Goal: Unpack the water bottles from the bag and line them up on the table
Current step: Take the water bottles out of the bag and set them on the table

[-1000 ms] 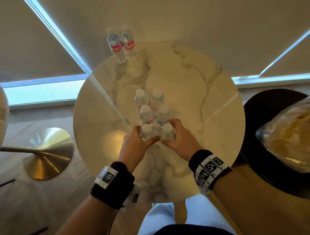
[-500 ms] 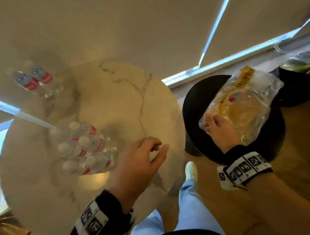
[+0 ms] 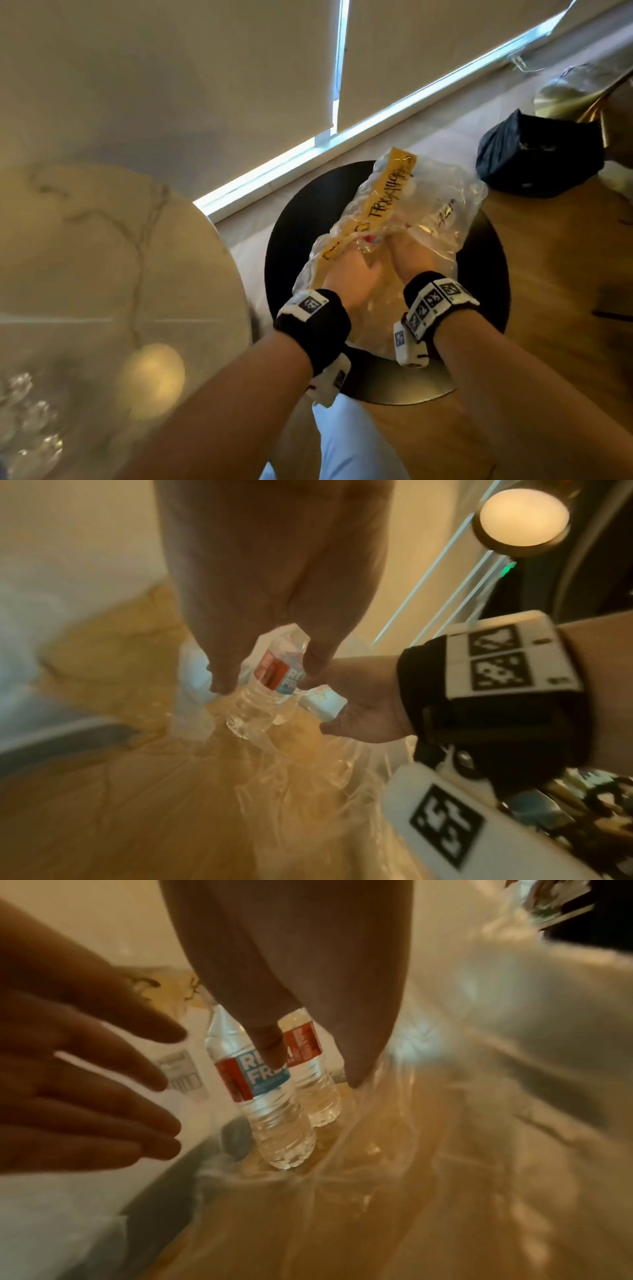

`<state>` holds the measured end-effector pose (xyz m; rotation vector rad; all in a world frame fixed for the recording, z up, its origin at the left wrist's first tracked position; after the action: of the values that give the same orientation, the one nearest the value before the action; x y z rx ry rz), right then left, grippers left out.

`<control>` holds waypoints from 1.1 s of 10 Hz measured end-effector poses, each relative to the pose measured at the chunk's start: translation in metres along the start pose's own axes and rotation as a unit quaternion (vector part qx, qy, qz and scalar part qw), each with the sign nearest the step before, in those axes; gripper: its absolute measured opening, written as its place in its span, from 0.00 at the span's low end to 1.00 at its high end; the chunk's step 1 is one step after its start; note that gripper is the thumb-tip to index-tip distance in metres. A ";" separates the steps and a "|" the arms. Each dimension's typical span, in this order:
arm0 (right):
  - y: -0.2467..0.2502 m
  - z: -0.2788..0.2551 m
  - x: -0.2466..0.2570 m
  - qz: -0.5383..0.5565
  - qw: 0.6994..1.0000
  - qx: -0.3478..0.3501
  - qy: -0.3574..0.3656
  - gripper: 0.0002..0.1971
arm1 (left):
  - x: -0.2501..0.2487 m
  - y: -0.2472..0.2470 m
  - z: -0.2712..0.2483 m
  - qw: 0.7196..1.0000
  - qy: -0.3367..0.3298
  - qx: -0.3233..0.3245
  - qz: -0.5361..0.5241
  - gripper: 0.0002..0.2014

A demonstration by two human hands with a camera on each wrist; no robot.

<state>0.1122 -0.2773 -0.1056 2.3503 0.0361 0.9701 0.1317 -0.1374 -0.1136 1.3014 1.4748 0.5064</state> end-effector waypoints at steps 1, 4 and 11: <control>-0.013 0.026 -0.005 -0.071 0.995 0.071 0.002 0.16 | -0.010 -0.009 0.030 1.000 0.008 -0.012 0.025 0.13; -0.021 0.045 -0.007 -0.073 0.983 0.168 0.023 0.21 | -0.004 -0.026 0.058 0.993 0.004 -0.029 0.114 0.13; 0.023 -0.102 0.062 -0.156 0.929 0.166 0.292 0.25 | 0.042 0.101 -0.107 0.972 -0.036 -0.148 -0.176 0.36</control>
<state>0.0867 -0.2291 0.0031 2.1494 0.8407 1.5494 0.0891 -0.0346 -0.0086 0.7945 1.4645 0.4194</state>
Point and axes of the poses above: each hand's wrist, its own z-axis towards the middle knuckle, its own y-axis out of the back of the hand, x = y × z, the point moved 6 cm from there along z, towards the middle knuckle, and after that the axes turned 13 degrees about z, right-handed, at the moved point
